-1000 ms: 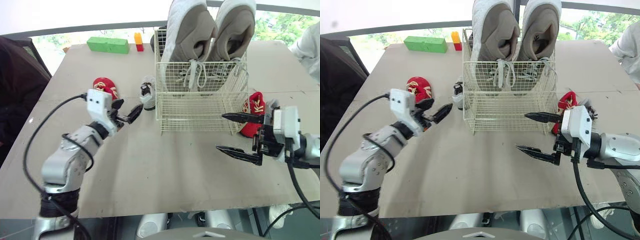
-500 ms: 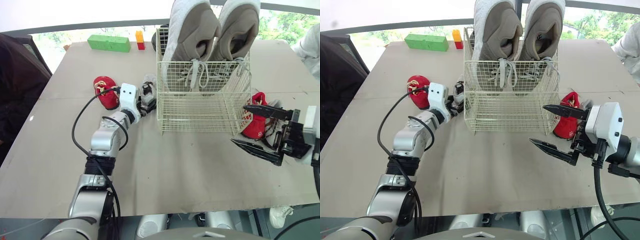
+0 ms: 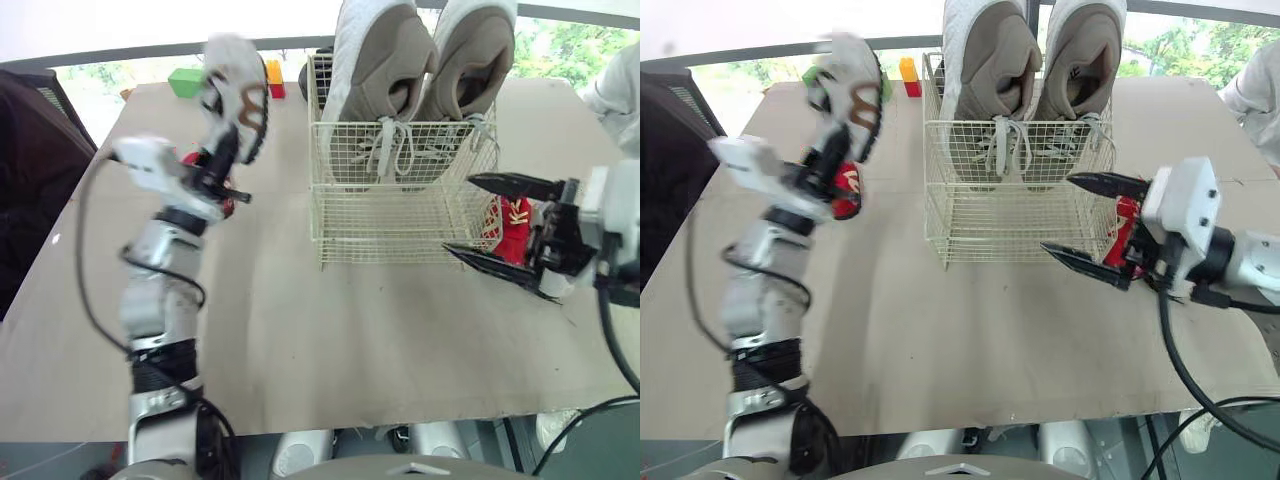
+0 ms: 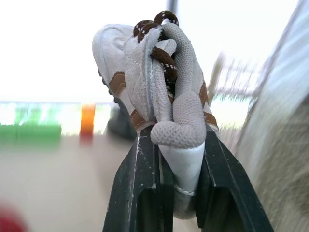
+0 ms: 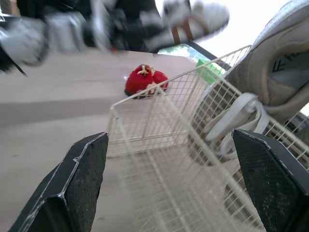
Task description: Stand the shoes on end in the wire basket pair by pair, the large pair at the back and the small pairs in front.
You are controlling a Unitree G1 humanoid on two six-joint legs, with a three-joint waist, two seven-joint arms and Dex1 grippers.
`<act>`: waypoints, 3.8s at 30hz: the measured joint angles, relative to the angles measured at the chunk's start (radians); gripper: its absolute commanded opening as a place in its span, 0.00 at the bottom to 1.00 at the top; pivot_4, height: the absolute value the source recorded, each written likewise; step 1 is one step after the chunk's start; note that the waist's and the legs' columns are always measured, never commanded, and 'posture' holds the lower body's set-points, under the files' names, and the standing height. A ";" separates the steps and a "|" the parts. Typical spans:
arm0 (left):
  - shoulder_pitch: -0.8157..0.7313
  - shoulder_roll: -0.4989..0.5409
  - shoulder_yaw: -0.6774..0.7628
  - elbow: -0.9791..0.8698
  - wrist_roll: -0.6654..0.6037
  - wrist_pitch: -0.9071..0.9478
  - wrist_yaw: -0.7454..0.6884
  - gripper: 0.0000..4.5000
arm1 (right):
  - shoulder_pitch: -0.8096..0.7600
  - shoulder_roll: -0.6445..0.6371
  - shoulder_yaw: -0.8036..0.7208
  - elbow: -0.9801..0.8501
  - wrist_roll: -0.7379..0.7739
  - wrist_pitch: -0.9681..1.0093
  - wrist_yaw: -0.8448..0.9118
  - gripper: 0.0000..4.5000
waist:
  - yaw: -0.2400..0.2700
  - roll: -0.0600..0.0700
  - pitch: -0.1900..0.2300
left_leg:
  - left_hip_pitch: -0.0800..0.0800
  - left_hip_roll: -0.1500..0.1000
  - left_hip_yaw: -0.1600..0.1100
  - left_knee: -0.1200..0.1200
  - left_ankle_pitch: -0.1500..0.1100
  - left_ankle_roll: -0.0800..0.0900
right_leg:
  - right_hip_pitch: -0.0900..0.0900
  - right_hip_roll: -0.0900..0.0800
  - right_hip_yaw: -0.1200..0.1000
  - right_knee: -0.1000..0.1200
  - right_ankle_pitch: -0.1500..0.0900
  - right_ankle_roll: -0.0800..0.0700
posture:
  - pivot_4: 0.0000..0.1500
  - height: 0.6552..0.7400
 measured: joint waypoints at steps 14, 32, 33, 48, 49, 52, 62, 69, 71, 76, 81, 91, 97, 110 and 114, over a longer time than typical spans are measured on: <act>-0.265 0.316 -0.295 0.220 0.159 -0.441 -0.843 0.05 | -0.704 -0.102 0.393 0.311 -0.089 0.274 0.196 0.88 | -0.004 0.003 0.002 | -0.002 0.000 0.000 0.000 0.000 0.001 | 0.000 0.000 -0.002 -0.004 0.001 -0.002 | 1.00 1.00; -0.539 0.136 -0.440 0.642 0.288 -0.940 -0.973 0.05 | -0.880 -0.025 0.654 0.478 -0.336 0.415 0.436 0.01 | -0.005 0.003 0.001 | -0.025 0.000 -0.002 0.015 0.000 0.001 | -0.021 0.001 -0.010 0.005 0.003 0.001 | 1.00 1.00; -0.539 0.136 -0.440 0.642 0.288 -0.943 -0.973 0.05 | -0.876 -0.023 0.647 0.478 -0.332 0.426 0.435 0.01 | -0.005 0.003 0.001 | -0.025 0.000 -0.002 0.015 0.000 0.001 | -0.021 0.001 -0.010 0.005 0.003 0.001 | 1.00 1.00; -0.352 0.175 -0.327 0.232 -0.186 0.152 -0.536 0.05 | -0.761 0.219 0.061 0.451 -0.069 0.765 0.163 0.00 | -0.020 0.003 0.002 | -0.021 0.000 -0.002 0.015 0.000 0.001 | -0.021 0.000 -0.004 0.014 0.003 0.002 | 1.00 1.00; -0.313 0.176 -0.304 0.181 -0.263 0.259 -0.483 0.05 | -0.738 0.238 0.038 0.436 -0.052 0.777 0.127 0.00 | -0.023 0.003 0.001 | -0.020 0.000 -0.002 0.015 0.000 0.001 | -0.021 0.000 -0.004 0.015 0.003 0.002 | 1.00 1.00; -0.255 0.167 -0.193 0.150 -0.368 0.383 -0.316 0.05 | -0.696 0.263 -0.018 0.394 -0.015 0.821 0.064 0.00 | -0.025 0.003 0.001 | -0.019 0.000 -0.002 0.015 0.001 -0.001 | -0.021 0.000 -0.004 0.016 0.003 0.001 | 1.00 1.00; -0.270 0.197 -0.216 0.117 -0.147 0.147 -0.502 0.04 | -0.620 0.202 0.038 0.334 0.059 0.771 0.072 0.11 | -0.025 0.004 0.001 | -0.018 -0.003 0.001 0.015 0.001 -0.001 | -0.019 -0.001 -0.002 0.015 0.003 0.001 | 1.00 1.00; -0.307 0.212 -0.276 0.163 0.034 -0.216 -0.747 0.04 | -0.557 -0.005 0.028 0.299 0.158 0.718 0.240 0.78 | -0.024 0.004 0.001 | -0.018 -0.002 0.001 0.014 0.001 -0.001 | -0.019 -0.002 -0.003 0.014 0.003 0.001 | 1.00 1.00; -0.331 0.213 -0.296 0.208 0.075 -0.323 -0.819 0.04 | -0.569 -0.071 0.042 0.290 0.142 0.689 0.264 0.78 | -0.026 0.004 0.001 | -0.017 -0.002 0.002 0.015 0.001 0.000 | -0.018 -0.002 -0.002 0.014 0.003 0.001 | 1.00 1.00; -0.408 0.190 -0.384 0.308 0.136 -0.495 -0.964 0.04 | -0.716 -0.086 0.184 0.299 0.066 0.600 0.279 0.78 | -0.031 0.004 0.001 | -0.015 -0.001 0.004 0.015 0.001 0.000 | -0.018 -0.001 -0.001 0.015 0.003 0.001 | 1.00 1.00; -0.477 0.160 -0.396 0.399 0.143 -0.588 -1.028 0.04 | -0.788 -0.111 0.404 0.321 -0.083 0.506 0.337 0.78 | -0.028 0.004 0.001 | -0.018 -0.001 0.004 0.016 0.000 0.001 | -0.019 -0.001 -0.002 0.014 0.003 0.001 | 1.00 1.00; -0.560 0.146 -0.426 0.458 0.162 -0.705 -1.028 0.04 | -0.783 -0.115 0.558 0.329 -0.172 0.454 0.494 0.66 | -0.027 0.004 0.001 | -0.018 -0.001 0.003 0.016 0.000 0.001 | -0.019 -0.001 -0.003 0.013 0.003 0.002 | 1.00 1.00; -0.578 0.116 -0.430 0.468 0.189 -0.765 -1.027 0.04 | -0.780 -0.101 0.545 0.372 -0.174 0.486 0.512 0.16 | -0.027 0.004 0.001 | -0.018 -0.001 0.003 0.016 0.000 0.001 | -0.019 -0.001 -0.003 0.013 0.003 0.002 | 1.00 1.00; -0.469 0.245 -0.302 0.223 -0.235 0.212 -0.640 0.78 | -0.717 -0.007 0.302 0.409 -0.029 0.661 0.410 0.06 | -0.032 0.004 0.001 | -0.018 -0.001 0.001 0.016 0.000 0.001 | -0.019 0.000 -0.003 0.015 0.003 0.002 | 1.00 1.00; -0.359 0.244 -0.169 0.106 -0.464 0.472 -0.402 0.78 | -0.657 0.066 0.168 0.397 0.076 0.754 0.313 0.05 | -0.029 0.004 0.001 | -0.017 0.000 0.001 0.016 0.000 0.001 | -0.019 -0.001 -0.002 0.016 0.003 0.002 | 1.00 1.00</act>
